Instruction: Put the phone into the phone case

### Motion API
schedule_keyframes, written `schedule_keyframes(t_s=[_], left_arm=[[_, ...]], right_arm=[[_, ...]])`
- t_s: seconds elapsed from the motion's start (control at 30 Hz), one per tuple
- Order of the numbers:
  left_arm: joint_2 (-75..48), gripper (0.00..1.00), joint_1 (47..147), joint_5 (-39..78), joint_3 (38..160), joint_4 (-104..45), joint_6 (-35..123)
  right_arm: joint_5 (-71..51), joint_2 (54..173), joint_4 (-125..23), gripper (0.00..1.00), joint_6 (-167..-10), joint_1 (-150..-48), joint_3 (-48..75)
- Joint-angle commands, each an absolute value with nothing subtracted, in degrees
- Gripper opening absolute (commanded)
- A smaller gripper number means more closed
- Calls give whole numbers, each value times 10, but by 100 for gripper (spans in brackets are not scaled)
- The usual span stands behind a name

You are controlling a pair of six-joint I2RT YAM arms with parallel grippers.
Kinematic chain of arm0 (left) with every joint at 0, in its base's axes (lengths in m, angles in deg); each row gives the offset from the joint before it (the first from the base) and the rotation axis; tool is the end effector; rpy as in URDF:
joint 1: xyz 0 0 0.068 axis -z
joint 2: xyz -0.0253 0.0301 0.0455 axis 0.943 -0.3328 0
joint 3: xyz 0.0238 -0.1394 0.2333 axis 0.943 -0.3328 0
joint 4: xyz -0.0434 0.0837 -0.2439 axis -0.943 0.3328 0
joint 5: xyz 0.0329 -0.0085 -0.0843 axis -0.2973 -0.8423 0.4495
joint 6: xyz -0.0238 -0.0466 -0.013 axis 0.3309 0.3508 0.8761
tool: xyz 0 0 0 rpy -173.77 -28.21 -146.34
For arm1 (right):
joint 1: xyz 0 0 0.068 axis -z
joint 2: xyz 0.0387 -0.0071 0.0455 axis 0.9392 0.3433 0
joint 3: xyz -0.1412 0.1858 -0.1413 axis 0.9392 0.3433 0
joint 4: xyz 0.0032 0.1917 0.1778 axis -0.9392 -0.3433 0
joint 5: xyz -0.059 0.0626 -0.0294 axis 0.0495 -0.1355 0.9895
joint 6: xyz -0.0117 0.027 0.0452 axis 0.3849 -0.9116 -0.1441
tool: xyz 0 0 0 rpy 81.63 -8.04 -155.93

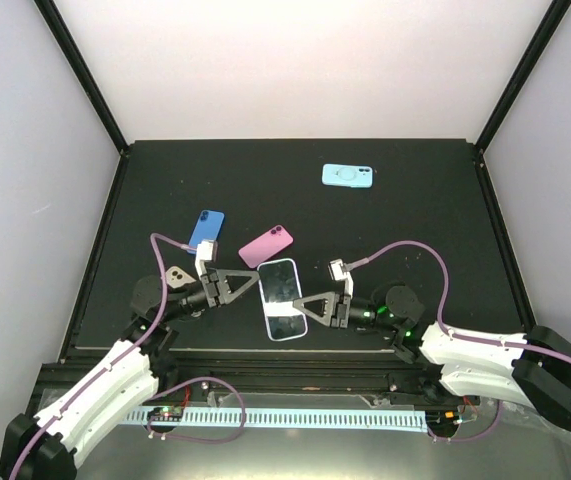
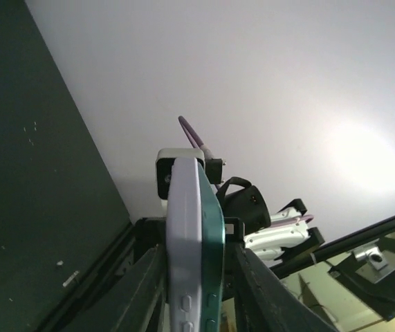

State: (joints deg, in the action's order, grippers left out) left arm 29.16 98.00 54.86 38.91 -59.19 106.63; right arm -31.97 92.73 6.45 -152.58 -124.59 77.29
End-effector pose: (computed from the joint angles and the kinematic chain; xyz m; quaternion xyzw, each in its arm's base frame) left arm 0.1190 -0.0895 0.2441 0.0280 0.6580 -0.7029 0.2685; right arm 0.1018 0.1736 0.2137 -0.0977 0.6547 0.7260 0.1862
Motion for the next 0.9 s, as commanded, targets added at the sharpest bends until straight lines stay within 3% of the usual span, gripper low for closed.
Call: schedule_keyframes(t_s=[0.0, 0.13, 0.27, 0.4, 0.63, 0.77, 0.87], left_arm=[[299, 22, 978, 538, 397, -617, 1067], [291, 3, 978, 543, 410, -589, 1051], [289, 2, 978, 546, 436, -510, 1011], [289, 3, 978, 552, 447, -492, 1000], [297, 48, 977, 549, 441, -489, 1002], [298, 60, 977, 551, 437, -503, 1003], [294, 63, 977, 555, 437, -517, 1002]], right_arm=[[-332, 919, 139, 12, -1535, -1249, 767], [-329, 919, 121, 17, -1527, -1249, 763], [-327, 924, 111, 19, -1528, -1249, 758], [-326, 926, 107, 13, -1529, -1249, 751], [-323, 927, 119, 10, -1537, -1249, 745], [-327, 929, 130, 10, -1543, -1249, 744], [-334, 934, 139, 10, -1547, -1249, 741]])
